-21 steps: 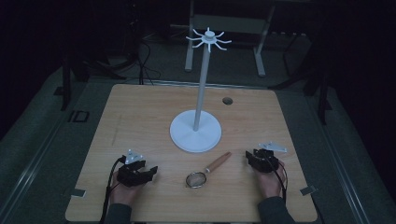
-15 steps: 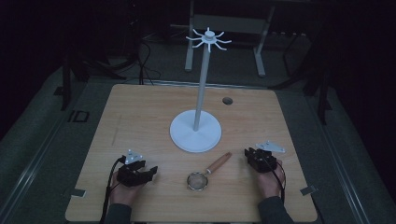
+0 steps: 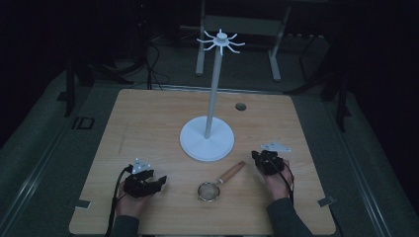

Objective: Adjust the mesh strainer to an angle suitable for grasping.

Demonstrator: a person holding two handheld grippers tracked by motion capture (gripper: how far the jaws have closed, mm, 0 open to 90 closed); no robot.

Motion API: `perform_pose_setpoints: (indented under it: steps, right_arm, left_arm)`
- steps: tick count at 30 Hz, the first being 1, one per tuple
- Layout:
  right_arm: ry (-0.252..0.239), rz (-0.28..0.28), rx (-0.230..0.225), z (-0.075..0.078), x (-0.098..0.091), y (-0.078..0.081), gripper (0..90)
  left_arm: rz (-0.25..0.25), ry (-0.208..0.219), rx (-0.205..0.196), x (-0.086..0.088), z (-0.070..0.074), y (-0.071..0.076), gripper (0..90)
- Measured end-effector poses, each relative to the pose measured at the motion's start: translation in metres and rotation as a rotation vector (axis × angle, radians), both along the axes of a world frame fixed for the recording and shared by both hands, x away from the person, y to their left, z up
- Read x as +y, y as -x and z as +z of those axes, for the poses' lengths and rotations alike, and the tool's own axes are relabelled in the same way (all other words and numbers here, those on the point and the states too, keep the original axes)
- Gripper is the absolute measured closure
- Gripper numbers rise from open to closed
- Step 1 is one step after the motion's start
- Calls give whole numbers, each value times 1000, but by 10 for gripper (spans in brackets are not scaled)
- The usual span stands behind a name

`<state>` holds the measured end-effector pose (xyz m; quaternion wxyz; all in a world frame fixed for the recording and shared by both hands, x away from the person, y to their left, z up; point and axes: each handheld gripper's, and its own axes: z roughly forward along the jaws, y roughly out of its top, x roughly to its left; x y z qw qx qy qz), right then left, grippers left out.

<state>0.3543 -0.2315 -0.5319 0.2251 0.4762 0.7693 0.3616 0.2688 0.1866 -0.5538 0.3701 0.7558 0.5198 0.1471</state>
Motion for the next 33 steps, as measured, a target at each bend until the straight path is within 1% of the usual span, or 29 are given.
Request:
perform_pose_setpoints:
  steps: [5,9,13,17,22,26,27,29,30,33]
  right_arm:
    - [22,28,29,-5,11,-8,898]
    - [27,58,49,-9,19,-12,898]
    - [46,77,71,-15,25,-13,897]
    - [53,87,82,-18,27,-10,897]
    - [56,85,85,-18,24,-4,897]
    - [48,75,80,-18,18,0,896]
    - [44,70,85,-17,14,5,897]
    - [42,67,83,-18,12,6,897]
    - [38,65,90,-19,9,9,896]
    - [33,52,85,-19,5,13,896]
  left_arm:
    - [-1,1,0,0,0,0,406]
    - [2,1,-1,0,0,0,406]
    - [2,1,-1,0,0,0,406]
    - [2,3,-4,1,0,0,406]
    - [2,2,-3,0,0,0,406]
    - [3,2,-3,0,0,0,406]
    - [1,1,-3,0,0,0,406]
    - [1,2,-4,0,0,0,406]
    - [2,1,-4,0,0,0,406]
    - [4,4,-6,0,0,0,406]
